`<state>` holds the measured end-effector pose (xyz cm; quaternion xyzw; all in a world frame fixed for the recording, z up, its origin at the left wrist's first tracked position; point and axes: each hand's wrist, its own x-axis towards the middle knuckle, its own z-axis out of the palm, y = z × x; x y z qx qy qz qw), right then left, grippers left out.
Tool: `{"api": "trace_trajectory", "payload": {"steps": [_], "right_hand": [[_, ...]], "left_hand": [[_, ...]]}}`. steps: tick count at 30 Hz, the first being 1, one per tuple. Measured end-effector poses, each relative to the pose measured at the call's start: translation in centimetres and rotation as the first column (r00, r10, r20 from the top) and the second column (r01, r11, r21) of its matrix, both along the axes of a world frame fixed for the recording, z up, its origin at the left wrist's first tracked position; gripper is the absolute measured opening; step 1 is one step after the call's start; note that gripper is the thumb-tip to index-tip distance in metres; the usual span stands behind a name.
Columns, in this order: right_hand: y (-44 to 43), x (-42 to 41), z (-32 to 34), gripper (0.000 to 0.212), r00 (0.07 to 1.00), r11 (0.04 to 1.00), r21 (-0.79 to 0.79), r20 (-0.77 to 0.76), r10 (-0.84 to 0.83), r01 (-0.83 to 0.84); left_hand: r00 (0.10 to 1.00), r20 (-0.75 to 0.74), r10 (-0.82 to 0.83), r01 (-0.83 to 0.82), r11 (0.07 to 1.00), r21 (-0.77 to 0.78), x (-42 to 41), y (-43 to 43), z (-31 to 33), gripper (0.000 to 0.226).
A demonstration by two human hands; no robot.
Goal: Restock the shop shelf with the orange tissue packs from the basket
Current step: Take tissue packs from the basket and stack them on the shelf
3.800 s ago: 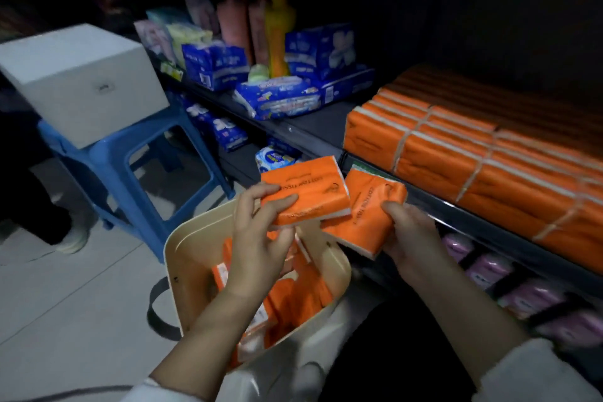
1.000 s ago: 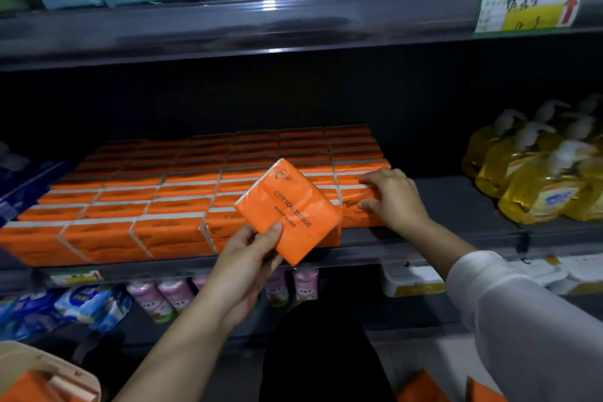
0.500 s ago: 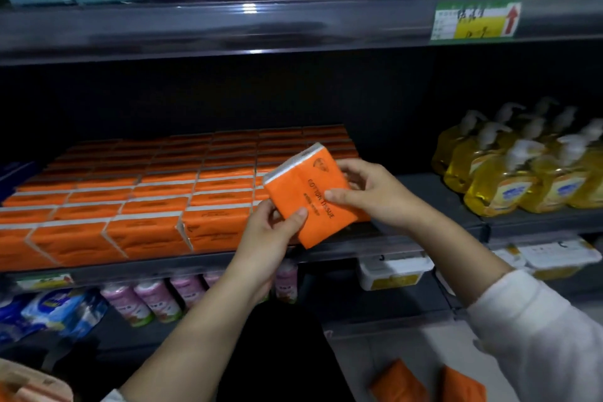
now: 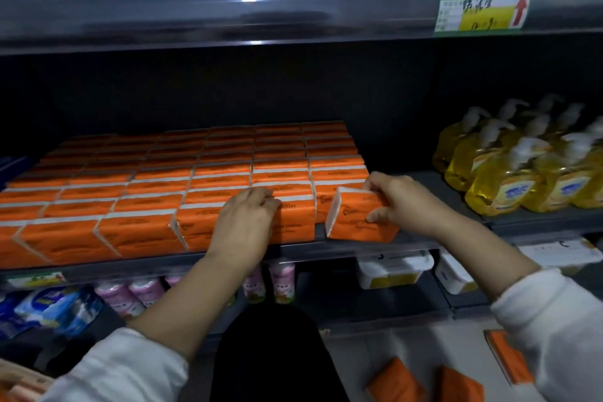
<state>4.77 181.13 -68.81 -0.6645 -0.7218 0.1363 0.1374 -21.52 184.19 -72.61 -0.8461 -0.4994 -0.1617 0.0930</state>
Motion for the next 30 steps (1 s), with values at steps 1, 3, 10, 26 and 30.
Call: {"api": "trace_trajectory", "payload": {"steps": [1, 3, 10, 26, 30], "right_hand": [[0.3, -0.4, -0.2, 0.033, 1.0, 1.0, 0.012, 0.006, 0.011, -0.011], [0.8, -1.0, -0.7, 0.032, 0.999, 0.998, 0.056, 0.032, 0.034, -0.035], [1.9, -2.4, -2.5, 0.042, 0.996, 0.971, 0.236, 0.089, 0.012, -0.033], [1.1, -3.5, -4.0, 0.042, 0.992, 0.964, 0.265, 0.118, -0.054, 0.021], [0.4, -3.5, -3.3, 0.05, 0.993, 0.975, 0.219, 0.108, -0.045, 0.02]], "left_hand": [[1.0, -0.017, 0.002, -0.002, 1.0, 0.004, 0.0, 0.1, -0.1, 0.041], [1.0, -0.024, 0.009, -0.009, 1.0, -0.016, 0.1, 0.3, -0.4, 0.039], [0.996, 0.068, 0.057, -0.05, 0.994, -0.098, 0.2, 0.6, -0.8, 0.034], [0.995, 0.097, 0.003, 0.011, 0.989, -0.146, -0.2, 0.8, -1.6, 0.049], [0.994, 0.087, -0.066, 0.075, 0.993, -0.094, -1.3, -0.3, -0.8, 0.053]]}}
